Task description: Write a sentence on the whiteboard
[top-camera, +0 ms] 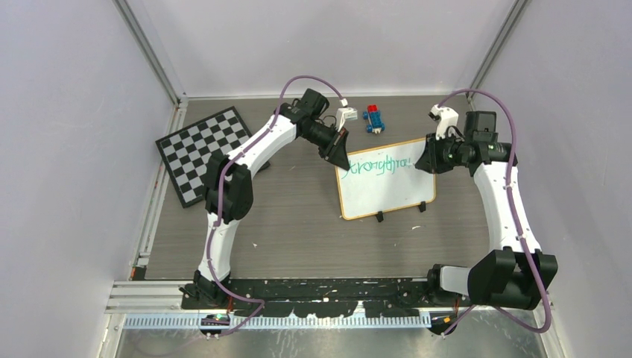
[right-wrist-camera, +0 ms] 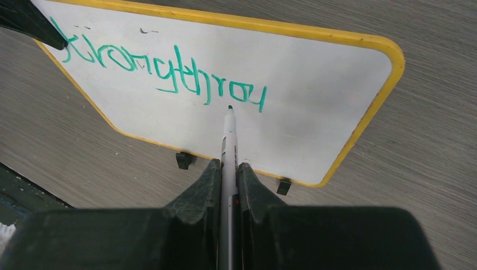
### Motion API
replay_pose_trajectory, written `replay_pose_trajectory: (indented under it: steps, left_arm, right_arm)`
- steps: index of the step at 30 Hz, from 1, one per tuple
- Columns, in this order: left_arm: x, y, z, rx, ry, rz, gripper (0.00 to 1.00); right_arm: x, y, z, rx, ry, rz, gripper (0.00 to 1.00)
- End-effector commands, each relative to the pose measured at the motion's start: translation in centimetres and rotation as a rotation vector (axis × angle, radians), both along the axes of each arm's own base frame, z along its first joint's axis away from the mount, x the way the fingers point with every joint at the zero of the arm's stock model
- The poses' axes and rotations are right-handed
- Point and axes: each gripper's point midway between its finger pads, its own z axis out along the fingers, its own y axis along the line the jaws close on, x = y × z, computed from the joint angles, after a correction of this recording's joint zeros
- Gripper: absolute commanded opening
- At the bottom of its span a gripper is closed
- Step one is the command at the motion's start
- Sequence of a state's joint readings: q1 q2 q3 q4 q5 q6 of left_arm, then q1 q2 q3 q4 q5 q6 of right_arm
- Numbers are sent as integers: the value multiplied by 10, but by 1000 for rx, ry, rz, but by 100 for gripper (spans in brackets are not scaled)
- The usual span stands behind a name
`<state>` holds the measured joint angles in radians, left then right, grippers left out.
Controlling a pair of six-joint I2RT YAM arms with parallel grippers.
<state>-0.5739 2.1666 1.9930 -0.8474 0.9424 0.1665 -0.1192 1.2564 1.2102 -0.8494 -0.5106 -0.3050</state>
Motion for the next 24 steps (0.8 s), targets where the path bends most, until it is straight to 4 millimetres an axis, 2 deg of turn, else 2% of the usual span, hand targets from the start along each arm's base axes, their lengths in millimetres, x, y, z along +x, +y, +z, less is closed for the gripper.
replay_pose_trajectory:
  steps: [1,7,14,24]
  left_arm:
    - [-1,3,-4,35,-43,-12,0]
    - [-1,2,-4,32,-46,-13,0]
    - [-1,1,-5,31,-42,-12,0]
    - [-2,-1,-4,30,-47,-12,0]
  right_arm:
    - [12,-3,22,21,-69,-9,0]
    - [11,-6,25,55,-85,-11,0]
    - [11,-9,19,40,-83,-15,0]
    - [17,-33,14,-66,-99,-116,0]
